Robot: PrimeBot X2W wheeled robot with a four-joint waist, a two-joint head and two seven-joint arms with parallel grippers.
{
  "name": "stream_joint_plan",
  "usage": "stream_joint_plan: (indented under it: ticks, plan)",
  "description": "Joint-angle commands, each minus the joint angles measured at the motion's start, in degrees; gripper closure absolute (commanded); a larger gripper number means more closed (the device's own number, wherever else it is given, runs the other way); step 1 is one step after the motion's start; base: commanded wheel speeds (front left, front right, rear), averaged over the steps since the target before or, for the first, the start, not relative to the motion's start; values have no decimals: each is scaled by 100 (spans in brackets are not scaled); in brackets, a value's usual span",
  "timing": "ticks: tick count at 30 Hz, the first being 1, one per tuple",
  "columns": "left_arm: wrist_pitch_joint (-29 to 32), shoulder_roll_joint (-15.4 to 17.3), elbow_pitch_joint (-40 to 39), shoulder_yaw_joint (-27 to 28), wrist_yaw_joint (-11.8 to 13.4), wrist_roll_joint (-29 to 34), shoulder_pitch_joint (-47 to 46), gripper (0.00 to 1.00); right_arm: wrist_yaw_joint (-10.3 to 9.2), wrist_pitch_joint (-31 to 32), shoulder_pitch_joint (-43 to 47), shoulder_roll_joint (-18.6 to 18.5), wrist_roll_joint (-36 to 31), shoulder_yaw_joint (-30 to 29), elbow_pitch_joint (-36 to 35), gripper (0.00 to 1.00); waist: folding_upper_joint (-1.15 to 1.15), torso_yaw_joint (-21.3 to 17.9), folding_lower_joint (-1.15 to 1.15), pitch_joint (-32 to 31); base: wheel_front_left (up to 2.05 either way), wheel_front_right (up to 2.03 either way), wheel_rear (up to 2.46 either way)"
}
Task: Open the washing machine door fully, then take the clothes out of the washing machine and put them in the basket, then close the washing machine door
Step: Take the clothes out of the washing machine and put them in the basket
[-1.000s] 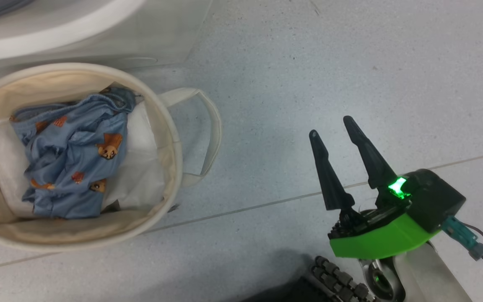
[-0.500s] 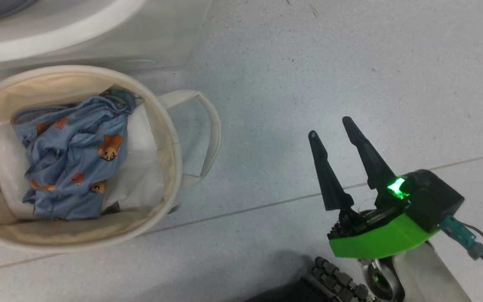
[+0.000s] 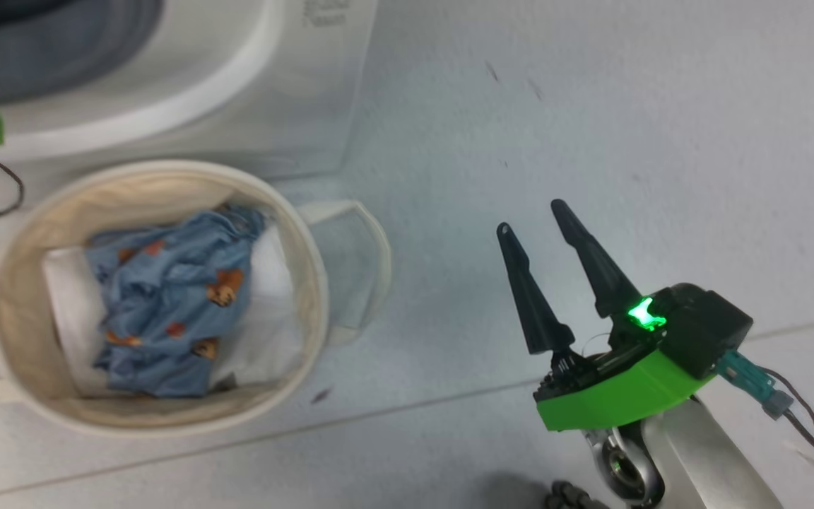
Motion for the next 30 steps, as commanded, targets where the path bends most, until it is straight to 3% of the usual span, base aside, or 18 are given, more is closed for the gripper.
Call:
stream_joint_plan:
  ticks: [1,8,12,16,19,24,30]
  plan:
    - [-80,223,-234,179,-146,-145,7,100,43,-70,-6,-24,106,146,-127,0,0,230,0,-442,0,0,0]
    - [-124,-122,-876,544,-736,-809,960,100,43,-70,39,-70,418,300,-24,0,0,721,0,-1307,0,0,0]
    - [-27,-271,-1885,428,-813,-1083,1646,100,43,-70,170,-105,560,331,44,0,0,1120,0,-1771,0,0,0]
    - [475,-255,-3244,395,-817,-1354,2236,100,43,-70,259,-120,625,359,57,0,0,1362,0,-2090,0,0,0]
    - [1096,-148,-4590,457,-597,-1530,2784,100,43,-70,330,-122,658,371,59,0,0,1488,0,-2288,0,0,0]
    - [2194,124,-6897,656,89,-1753,3734,100,43,-70,409,-127,696,361,63,0,0,1607,0,-2497,0,0,0]
    - [2947,343,-8317,843,622,-1903,4540,100,43,-70,387,-123,709,392,73,0,0,1594,0,-2508,0,0,0]
